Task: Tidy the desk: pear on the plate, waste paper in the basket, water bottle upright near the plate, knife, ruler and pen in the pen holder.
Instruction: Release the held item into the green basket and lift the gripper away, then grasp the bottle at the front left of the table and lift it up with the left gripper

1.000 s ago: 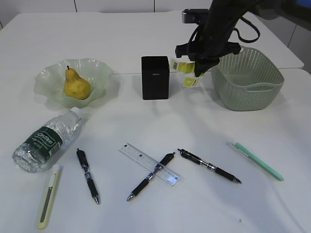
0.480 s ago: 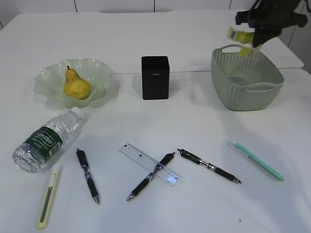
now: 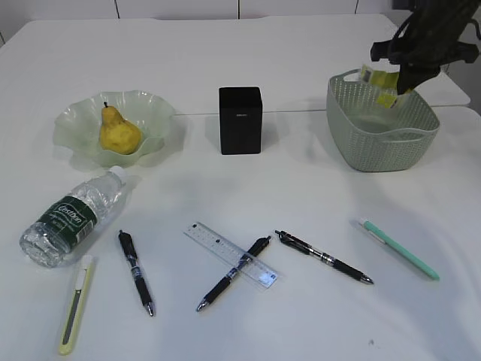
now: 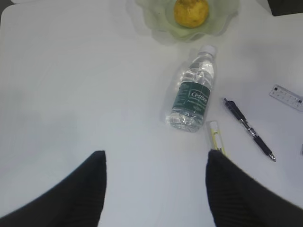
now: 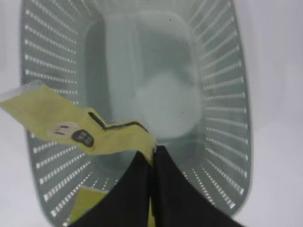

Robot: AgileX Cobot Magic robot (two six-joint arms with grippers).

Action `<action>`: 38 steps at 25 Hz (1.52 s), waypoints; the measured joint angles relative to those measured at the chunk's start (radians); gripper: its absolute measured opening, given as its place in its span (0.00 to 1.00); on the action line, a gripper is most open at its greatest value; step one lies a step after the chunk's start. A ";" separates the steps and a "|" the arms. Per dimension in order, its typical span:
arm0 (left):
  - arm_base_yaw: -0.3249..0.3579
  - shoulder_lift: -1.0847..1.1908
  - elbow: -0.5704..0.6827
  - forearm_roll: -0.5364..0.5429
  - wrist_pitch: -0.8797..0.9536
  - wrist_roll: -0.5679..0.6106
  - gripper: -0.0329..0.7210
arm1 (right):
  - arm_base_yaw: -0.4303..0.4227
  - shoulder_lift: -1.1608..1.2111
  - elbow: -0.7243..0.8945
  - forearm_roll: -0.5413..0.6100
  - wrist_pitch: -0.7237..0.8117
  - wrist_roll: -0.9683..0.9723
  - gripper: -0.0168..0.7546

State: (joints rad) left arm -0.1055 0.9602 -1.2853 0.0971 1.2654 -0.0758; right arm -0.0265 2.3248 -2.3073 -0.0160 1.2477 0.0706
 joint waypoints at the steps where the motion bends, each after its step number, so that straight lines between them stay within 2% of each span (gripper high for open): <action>1: 0.000 0.000 0.000 -0.005 0.000 -0.002 0.66 | 0.000 0.014 0.000 -0.002 0.000 0.006 0.04; 4: 0.000 0.000 0.000 -0.019 0.000 -0.002 0.66 | 0.000 0.049 0.000 -0.002 0.000 0.034 0.05; 6: 0.000 0.000 0.000 -0.023 0.000 -0.002 0.66 | 0.000 0.068 0.002 -0.002 0.000 0.041 0.14; 8: 0.000 0.000 0.000 -0.023 0.000 -0.002 0.66 | 0.000 0.072 0.004 -0.002 0.000 0.043 0.30; 10: 0.000 0.000 0.000 -0.024 0.000 -0.002 0.66 | 0.000 0.072 0.004 -0.002 0.000 0.045 0.51; 12: 0.000 0.000 0.000 -0.026 0.000 -0.002 0.66 | 0.000 0.072 0.004 -0.002 0.000 0.046 0.68; 14: 0.000 0.000 0.000 -0.029 0.000 -0.002 0.66 | 0.000 0.072 0.004 -0.002 0.000 0.046 0.75; 22: 0.000 0.000 0.000 -0.031 0.000 -0.002 0.66 | 0.000 0.026 0.008 0.051 0.000 0.033 0.68; 31: 0.000 0.000 0.000 -0.031 0.000 -0.004 0.66 | 0.002 -0.289 0.012 0.110 0.002 -0.042 0.67; 35: 0.000 0.000 0.000 -0.040 0.000 -0.004 0.66 | 0.002 -0.485 0.090 0.111 0.004 -0.088 0.67; 38: 0.000 0.000 0.000 -0.062 0.000 -0.004 0.66 | 0.002 -0.633 0.210 0.080 0.008 -0.099 0.67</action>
State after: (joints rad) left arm -0.1055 0.9602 -1.2853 0.0349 1.2654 -0.0795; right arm -0.0248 1.6921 -2.0977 0.0642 1.2555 -0.0280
